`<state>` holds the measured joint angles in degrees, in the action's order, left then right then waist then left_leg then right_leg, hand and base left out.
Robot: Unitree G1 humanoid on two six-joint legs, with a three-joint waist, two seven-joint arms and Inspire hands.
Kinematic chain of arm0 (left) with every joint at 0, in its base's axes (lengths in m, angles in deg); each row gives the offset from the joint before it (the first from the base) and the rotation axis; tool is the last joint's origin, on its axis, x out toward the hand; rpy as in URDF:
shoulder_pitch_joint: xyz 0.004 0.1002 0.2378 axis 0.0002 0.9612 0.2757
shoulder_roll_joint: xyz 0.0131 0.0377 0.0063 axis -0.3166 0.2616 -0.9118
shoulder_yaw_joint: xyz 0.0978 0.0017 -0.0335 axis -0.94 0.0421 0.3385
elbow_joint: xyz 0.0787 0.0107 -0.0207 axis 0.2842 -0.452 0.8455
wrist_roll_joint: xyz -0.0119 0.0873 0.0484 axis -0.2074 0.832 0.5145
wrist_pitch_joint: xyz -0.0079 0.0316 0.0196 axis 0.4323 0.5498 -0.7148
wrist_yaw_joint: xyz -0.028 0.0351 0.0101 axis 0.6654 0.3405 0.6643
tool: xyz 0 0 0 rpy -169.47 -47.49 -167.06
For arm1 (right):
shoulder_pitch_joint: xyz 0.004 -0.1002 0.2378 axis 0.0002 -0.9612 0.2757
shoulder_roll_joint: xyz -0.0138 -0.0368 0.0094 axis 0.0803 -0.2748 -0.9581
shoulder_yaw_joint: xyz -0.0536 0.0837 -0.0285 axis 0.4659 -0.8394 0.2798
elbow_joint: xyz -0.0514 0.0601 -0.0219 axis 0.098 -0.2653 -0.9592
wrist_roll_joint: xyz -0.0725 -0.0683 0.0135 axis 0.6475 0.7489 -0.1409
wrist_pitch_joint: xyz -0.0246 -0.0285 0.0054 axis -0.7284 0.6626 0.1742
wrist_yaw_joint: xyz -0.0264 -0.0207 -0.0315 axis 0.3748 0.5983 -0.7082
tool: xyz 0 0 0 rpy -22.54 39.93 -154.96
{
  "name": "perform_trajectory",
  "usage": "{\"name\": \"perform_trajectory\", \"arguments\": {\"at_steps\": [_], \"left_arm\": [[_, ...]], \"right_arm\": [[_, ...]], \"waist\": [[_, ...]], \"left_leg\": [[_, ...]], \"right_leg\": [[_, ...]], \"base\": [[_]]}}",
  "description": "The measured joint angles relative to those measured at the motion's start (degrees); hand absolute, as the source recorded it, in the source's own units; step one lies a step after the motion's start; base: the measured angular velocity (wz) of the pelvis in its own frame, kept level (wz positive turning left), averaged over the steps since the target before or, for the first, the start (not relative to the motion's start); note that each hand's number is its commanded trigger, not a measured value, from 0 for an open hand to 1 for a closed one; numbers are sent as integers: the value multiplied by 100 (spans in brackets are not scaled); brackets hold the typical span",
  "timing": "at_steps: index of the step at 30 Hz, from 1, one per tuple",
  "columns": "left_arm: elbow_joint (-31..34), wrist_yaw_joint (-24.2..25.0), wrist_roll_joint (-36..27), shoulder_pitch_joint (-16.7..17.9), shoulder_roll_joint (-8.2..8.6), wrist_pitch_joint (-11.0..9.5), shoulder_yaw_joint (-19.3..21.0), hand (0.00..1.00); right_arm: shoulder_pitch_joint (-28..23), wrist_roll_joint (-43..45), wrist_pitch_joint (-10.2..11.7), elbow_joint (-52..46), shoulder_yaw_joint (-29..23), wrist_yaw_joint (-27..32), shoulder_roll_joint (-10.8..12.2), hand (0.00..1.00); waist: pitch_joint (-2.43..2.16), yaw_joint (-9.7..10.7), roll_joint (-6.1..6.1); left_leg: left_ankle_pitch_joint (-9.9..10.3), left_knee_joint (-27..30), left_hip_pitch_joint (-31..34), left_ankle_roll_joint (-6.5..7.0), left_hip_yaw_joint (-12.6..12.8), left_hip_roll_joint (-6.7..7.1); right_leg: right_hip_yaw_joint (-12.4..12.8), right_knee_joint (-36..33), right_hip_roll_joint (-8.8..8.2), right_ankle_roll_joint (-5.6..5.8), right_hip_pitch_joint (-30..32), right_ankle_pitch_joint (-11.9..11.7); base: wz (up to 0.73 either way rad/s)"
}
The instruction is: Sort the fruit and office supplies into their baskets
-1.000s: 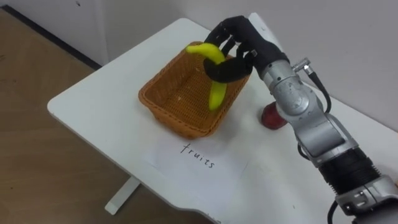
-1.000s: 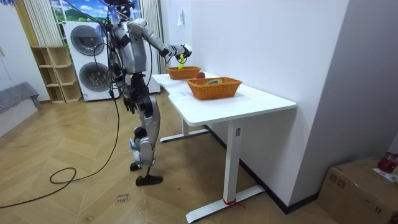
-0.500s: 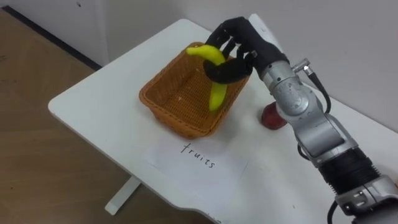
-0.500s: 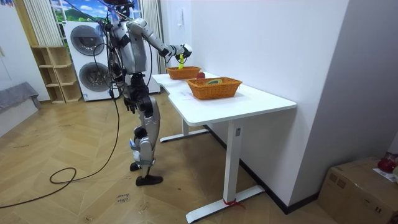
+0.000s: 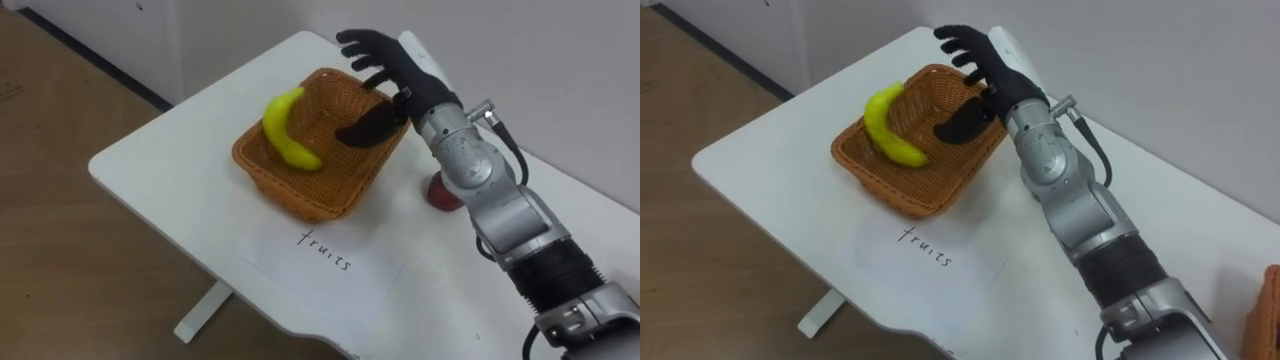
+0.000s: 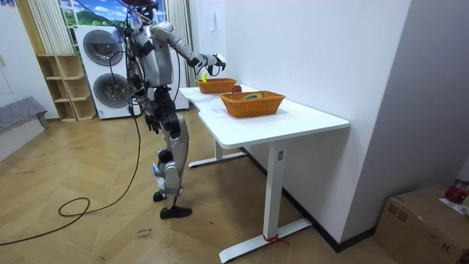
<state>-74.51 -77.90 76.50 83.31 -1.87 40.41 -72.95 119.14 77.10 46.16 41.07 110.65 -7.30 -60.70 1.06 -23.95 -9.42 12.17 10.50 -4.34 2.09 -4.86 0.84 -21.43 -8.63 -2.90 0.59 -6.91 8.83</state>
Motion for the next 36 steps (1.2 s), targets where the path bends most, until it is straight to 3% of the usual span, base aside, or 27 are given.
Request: {"name": "perform_trajectory", "arguments": {"at_steps": [36], "left_arm": [[2, -10, -5, 10, 43, 20, 1, 0]], "right_arm": [[2, -349, 0, 3, -1, 0, 1, 0]], "waist": [[-19, 22, -1]], "left_leg": [[-2, 23, -35, 0, 3, 0]], "right_leg": [[78, 2, -6, 1, -39, 1]], "base": [[0]]}}
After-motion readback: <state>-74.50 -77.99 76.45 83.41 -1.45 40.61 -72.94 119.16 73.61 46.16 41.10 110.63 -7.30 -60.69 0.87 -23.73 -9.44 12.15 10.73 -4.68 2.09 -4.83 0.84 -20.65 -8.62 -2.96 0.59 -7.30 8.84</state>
